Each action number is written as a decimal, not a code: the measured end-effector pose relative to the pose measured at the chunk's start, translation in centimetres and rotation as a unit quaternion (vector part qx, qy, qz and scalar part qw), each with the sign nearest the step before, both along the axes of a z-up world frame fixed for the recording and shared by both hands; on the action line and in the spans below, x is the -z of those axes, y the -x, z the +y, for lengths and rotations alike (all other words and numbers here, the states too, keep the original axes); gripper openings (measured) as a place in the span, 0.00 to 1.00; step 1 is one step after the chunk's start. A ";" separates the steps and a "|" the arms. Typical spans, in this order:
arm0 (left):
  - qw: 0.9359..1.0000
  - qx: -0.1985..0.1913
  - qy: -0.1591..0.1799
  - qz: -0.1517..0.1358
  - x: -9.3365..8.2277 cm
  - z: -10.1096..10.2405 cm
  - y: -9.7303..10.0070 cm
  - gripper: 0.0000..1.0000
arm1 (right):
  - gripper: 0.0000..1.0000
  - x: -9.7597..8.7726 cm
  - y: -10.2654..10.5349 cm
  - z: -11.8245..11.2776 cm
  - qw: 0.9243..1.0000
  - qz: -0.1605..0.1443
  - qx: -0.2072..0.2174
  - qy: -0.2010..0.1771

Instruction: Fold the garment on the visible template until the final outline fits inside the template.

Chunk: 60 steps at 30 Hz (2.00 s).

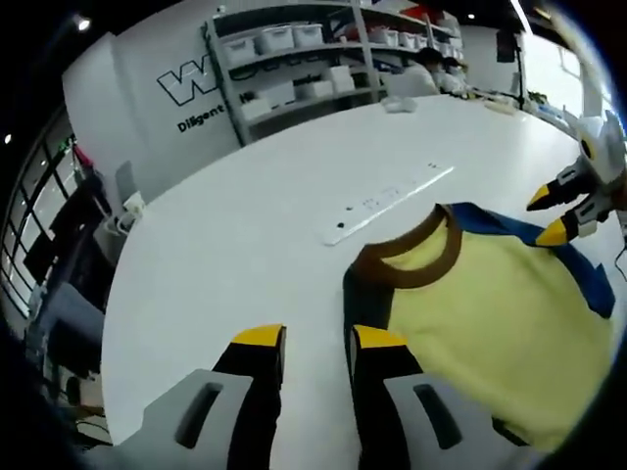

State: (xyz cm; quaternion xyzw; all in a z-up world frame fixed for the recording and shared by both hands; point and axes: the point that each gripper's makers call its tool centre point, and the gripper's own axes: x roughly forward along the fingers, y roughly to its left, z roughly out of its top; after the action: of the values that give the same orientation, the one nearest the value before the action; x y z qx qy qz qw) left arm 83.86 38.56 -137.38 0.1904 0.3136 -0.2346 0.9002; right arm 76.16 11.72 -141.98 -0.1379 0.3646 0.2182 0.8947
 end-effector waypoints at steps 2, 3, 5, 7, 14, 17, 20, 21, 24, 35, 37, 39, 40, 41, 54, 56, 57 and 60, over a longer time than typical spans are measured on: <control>1.000 0.015 0.001 -0.003 -0.2 -0.1 0.5 0.27 | 0.32 -0.4 0.4 -0.1 1.000 -0.002 0.000 -0.004; 1.000 0.022 0.001 -0.004 -0.3 -0.2 0.8 0.28 | 0.33 -0.6 0.5 -0.1 1.000 -0.004 -0.001 -0.007; 0.999 0.046 0.003 -0.011 -0.6 -0.6 1.5 0.28 | 0.35 -1.1 0.8 0.0 1.000 -0.009 -0.005 -0.011; 0.999 0.052 0.002 -0.011 -0.8 -0.7 2.3 0.29 | 0.38 -1.4 1.1 0.0 1.000 -0.012 -0.011 -0.014; 0.995 0.103 0.002 -0.020 -2.0 -1.9 4.8 0.36 | 0.48 -2.8 2.3 -0.2 0.999 -0.018 -0.014 -0.032; 0.994 0.111 0.008 -0.017 -2.1 -2.0 5.7 0.37 | 0.49 -3.1 3.1 -0.5 0.999 -0.018 -0.016 -0.034; 0.992 0.121 0.014 -0.019 -2.5 -2.2 6.8 0.39 | 0.50 -3.9 4.5 -0.7 0.999 -0.021 -0.024 -0.035; 0.991 0.129 0.018 -0.019 -2.6 -2.4 7.2 0.40 | 0.51 -4.0 4.8 -0.7 0.999 -0.021 -0.026 -0.036; 0.989 0.146 0.020 -0.020 -2.6 -2.4 7.9 0.44 | 0.51 -3.9 5.7 -0.7 0.999 -0.017 -0.030 -0.033; 0.987 0.154 0.035 -0.021 -3.9 -1.6 10.3 0.48 | 0.53 -3.9 8.7 -0.1 0.998 -0.003 -0.040 -0.043; 0.987 0.156 0.033 -0.023 -3.9 -1.3 10.7 0.49 | 0.53 -3.8 9.3 -0.1 0.998 -0.001 -0.045 -0.039; 0.986 0.159 0.032 -0.024 -3.8 -1.1 11.1 0.48 | 0.51 -3.6 9.9 -0.1 0.998 0.001 -0.046 -0.039; 0.986 0.161 0.032 -0.024 -3.8 -1.1 11.4 0.49 | 0.51 -3.5 10.3 -0.1 0.998 0.004 -0.046 -0.040; 0.986 0.163 0.032 -0.023 -3.8 -1.1 11.6 0.49 | 0.51 -3.4 10.7 -0.1 0.998 0.006 -0.046 -0.039; 0.983 0.178 0.037 -0.021 -3.3 -0.7 16.8 0.49 | 0.50 -2.3 15.1 0.3 0.997 0.023 -0.055 -0.050; 0.982 0.184 0.034 -0.020 -3.1 -0.6 17.7 0.49 | 0.50 -2.1 15.6 0.3 0.997 0.026 -0.057 -0.050; 0.982 0.185 0.034 -0.021 -3.1 -0.5 18.0 0.49 | 0.50 -2.1 15.8 0.3 0.997 0.026 -0.057 -0.049; 0.982 0.188 0.032 -0.020 -3.0 -0.1 19.0 0.49 | 0.50 -1.9 16.5 0.2 0.997 0.028 -0.055 -0.052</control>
State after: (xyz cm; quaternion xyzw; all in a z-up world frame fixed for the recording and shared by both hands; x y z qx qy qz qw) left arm 64.84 38.44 -134.35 0.2219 0.2466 -0.4053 0.8518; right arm 59.61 11.95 -140.07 -0.1047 0.3695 0.2900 0.8766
